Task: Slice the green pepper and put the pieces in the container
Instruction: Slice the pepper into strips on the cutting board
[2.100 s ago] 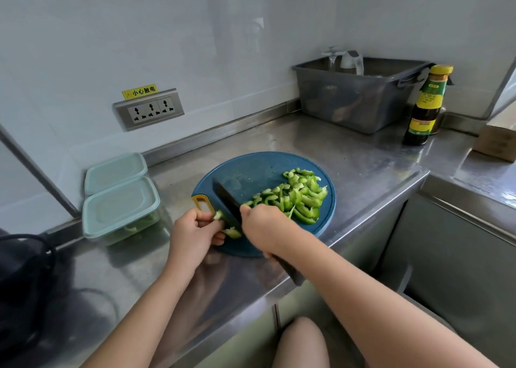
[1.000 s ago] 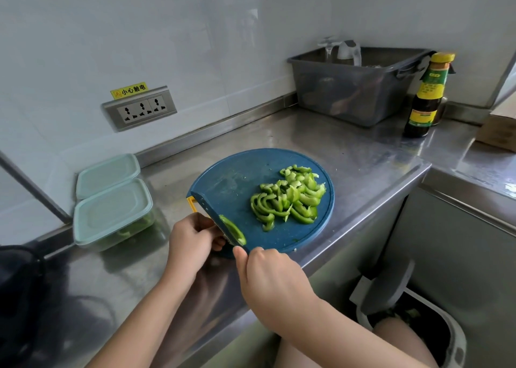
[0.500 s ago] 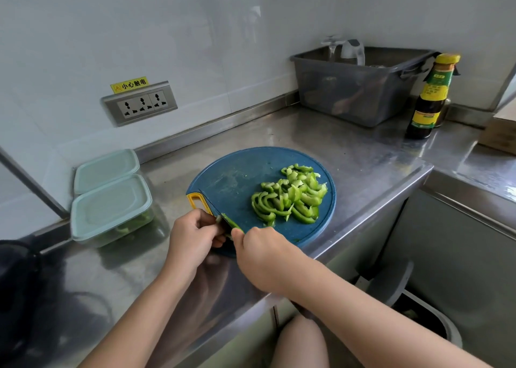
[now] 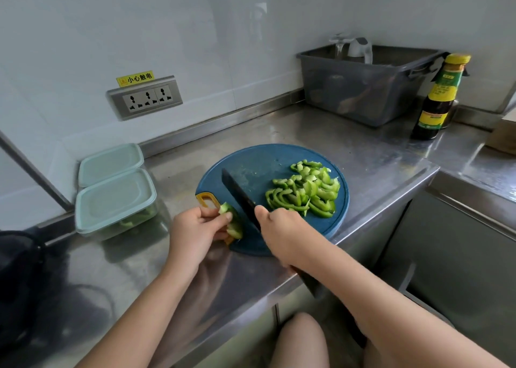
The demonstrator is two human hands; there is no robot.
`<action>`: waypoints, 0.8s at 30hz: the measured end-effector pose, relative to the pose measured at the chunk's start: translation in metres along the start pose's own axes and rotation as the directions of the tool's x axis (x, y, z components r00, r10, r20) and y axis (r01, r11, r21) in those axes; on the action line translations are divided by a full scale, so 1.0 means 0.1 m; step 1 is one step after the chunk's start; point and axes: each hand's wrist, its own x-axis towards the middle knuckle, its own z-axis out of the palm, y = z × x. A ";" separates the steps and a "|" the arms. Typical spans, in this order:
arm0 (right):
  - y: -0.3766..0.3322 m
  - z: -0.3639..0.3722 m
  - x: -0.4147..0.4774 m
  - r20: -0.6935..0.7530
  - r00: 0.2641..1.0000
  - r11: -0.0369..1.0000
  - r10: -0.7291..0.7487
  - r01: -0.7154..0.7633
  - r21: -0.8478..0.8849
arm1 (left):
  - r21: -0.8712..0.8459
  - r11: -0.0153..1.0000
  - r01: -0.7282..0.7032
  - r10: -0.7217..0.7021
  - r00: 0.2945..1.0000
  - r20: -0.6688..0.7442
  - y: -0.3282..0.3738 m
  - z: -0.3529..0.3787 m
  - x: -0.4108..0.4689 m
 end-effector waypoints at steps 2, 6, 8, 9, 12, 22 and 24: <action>0.09 -0.17 0.00 0.031 0.987 0.972 0.160 -0.162 0.171 | 0.080 0.997 -0.023 0.022 1.000 0.009 -0.03 0.04 0.00; 0.20 -0.22 -0.06 0.066 0.981 0.933 0.181 -0.192 0.304 | 0.210 0.970 -0.120 0.124 0.992 -0.008 0.01 0.10 -0.06; 0.19 -0.16 -0.12 0.025 0.994 0.935 0.111 -0.113 0.337 | 0.255 0.955 -0.152 0.163 0.986 -0.021 0.04 0.13 -0.07; 0.20 -0.11 -0.12 0.023 0.994 0.925 0.102 -0.104 0.365 | 0.279 0.945 -0.169 0.183 0.983 -0.026 0.05 0.14 -0.07; 0.19 -0.05 -0.16 0.029 0.992 0.891 0.125 -0.125 0.437 | 0.339 0.924 -0.179 0.195 0.981 -0.012 0.07 0.17 -0.03; 0.25 -0.04 -0.15 -0.080 0.990 0.928 0.112 -0.075 0.366 | 0.497 0.842 -0.210 0.221 0.975 0.038 0.17 0.49 0.04; 0.22 -0.02 -0.19 -0.090 0.991 0.948 0.104 -0.071 0.311 | 0.543 0.809 -0.223 0.240 0.970 0.040 0.16 0.49 0.03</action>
